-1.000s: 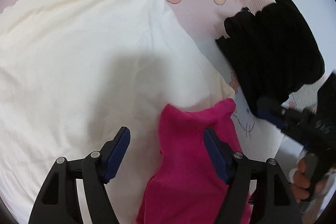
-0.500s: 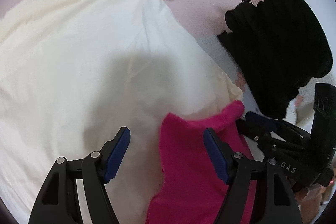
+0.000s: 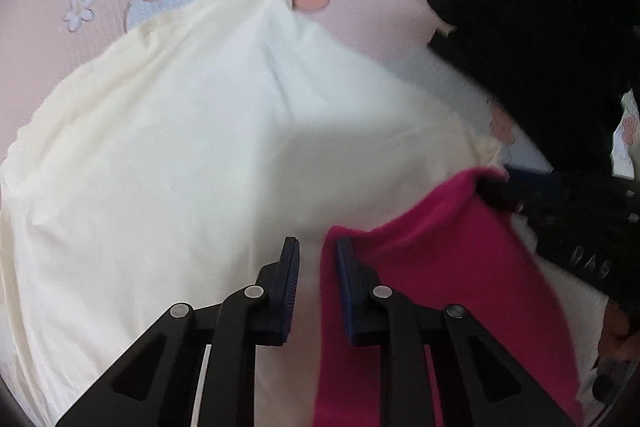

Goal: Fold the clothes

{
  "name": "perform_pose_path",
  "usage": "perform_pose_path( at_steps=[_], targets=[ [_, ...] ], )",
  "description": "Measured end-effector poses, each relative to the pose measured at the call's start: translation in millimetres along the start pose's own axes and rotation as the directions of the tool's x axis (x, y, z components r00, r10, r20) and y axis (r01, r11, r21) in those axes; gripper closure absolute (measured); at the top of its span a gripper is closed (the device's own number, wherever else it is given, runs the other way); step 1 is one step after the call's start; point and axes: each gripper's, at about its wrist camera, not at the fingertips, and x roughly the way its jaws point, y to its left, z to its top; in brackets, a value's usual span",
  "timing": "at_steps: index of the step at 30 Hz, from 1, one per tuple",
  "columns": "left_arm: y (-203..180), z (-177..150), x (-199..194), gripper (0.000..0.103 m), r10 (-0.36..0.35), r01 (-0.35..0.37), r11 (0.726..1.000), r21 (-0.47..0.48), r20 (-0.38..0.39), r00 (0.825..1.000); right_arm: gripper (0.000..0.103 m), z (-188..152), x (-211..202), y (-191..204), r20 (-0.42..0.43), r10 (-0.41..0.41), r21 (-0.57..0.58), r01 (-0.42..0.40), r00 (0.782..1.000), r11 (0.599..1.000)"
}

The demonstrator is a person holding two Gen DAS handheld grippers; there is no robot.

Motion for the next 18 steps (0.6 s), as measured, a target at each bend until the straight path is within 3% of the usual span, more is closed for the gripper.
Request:
perform_pose_path(
  at_steps=[8,10,13,15,16,18],
  targets=[
    [8,2,0,0.086,0.147,-0.147,0.989,0.008,0.031,0.989,0.082,4,4,14,0.025,-0.116,-0.006,0.116,0.993,0.993],
    [19,3,-10,0.086,0.034,-0.032,0.995,-0.091,0.02,0.999,0.08,5,-2,18,0.022,-0.125,-0.029,0.126,0.992,0.992],
    [32,3,-21,0.085,-0.092,0.089,0.976,-0.201,-0.003,0.996,0.07,0,-24,15,0.05,-0.119,-0.025,0.12,0.992,0.992],
    [36,2,-28,0.083,-0.111,0.106,0.97,-0.22,-0.01,0.994,0.053,-5,-40,12,0.076,-0.112,-0.011,0.113,0.991,0.993],
    [37,1,-33,0.077,-0.111,0.107,0.969,-0.222,-0.005,0.994,0.048,-9,-48,9,0.092,-0.114,0.008,0.113,0.989,0.994],
    [37,-1,-37,0.049,-0.101,0.097,0.969,-0.225,-0.004,0.995,0.04,-18,-64,0,0.11,-0.131,0.062,0.125,0.985,0.99]
  ],
)
